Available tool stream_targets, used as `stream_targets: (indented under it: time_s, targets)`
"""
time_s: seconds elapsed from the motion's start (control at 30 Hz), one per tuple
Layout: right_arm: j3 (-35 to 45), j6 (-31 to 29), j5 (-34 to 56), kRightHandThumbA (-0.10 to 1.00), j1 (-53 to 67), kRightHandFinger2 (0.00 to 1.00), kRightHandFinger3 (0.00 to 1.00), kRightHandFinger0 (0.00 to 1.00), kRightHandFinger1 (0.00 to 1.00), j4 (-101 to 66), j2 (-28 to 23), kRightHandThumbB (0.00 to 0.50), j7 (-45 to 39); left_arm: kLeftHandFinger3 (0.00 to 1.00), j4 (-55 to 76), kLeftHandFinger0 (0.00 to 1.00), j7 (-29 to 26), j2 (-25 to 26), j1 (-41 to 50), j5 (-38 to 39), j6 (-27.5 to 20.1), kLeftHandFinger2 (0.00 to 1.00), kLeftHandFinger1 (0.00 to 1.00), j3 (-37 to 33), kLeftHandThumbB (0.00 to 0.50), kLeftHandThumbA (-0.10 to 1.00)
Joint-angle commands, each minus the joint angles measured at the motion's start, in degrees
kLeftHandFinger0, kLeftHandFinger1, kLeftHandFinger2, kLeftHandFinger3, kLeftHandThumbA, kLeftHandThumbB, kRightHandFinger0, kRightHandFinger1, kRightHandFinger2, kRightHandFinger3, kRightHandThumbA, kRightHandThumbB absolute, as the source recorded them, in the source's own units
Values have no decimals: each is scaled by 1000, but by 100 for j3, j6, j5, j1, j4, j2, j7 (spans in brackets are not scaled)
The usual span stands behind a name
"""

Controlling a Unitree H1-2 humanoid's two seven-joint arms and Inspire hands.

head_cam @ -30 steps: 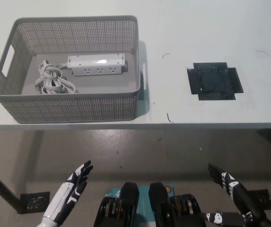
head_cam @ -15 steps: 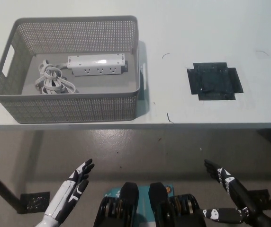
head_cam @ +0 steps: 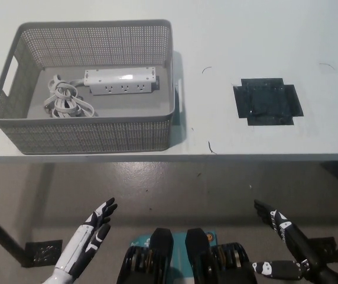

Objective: Use the right hand to pick up a power strip and put it into a container on the left side

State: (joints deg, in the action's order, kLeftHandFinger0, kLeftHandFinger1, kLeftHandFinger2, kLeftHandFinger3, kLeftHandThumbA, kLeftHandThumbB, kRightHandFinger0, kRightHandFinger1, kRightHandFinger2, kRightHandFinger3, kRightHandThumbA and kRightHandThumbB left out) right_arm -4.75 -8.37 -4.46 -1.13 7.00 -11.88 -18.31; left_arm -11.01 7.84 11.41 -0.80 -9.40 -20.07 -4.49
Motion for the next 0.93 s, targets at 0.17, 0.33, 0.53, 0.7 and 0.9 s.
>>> stream_targets:
  time_s: [0.17,0.33,0.53,0.7,0.9]
  targets:
    - [-41,-260,-127,1000,-112,1000,1000,1000,1000,-192,-105,271,141,1000,139,1000,-59,53,-109,3,-100,1000,1000,24,143,996]
    - [-58,-241,-150,1000,-111,1000,1000,1000,1000,-229,-106,269,149,1000,157,1000,-70,64,-114,-36,-108,1000,1000,21,152,1000]
    - [-5,-355,-70,1000,-126,1000,1000,1000,1000,-171,-64,256,187,1000,153,1000,-98,37,-132,24,-161,1000,1000,56,151,1000]
    - [160,-639,110,1000,-125,1000,1000,1000,1000,-91,108,221,366,1000,177,1000,-125,-16,-165,250,-40,1000,1000,218,196,1000]
    - [180,-643,82,1000,-129,1000,1000,1000,1000,-121,122,217,403,1000,190,1000,-129,-28,-221,277,-118,1000,1000,308,196,1000]
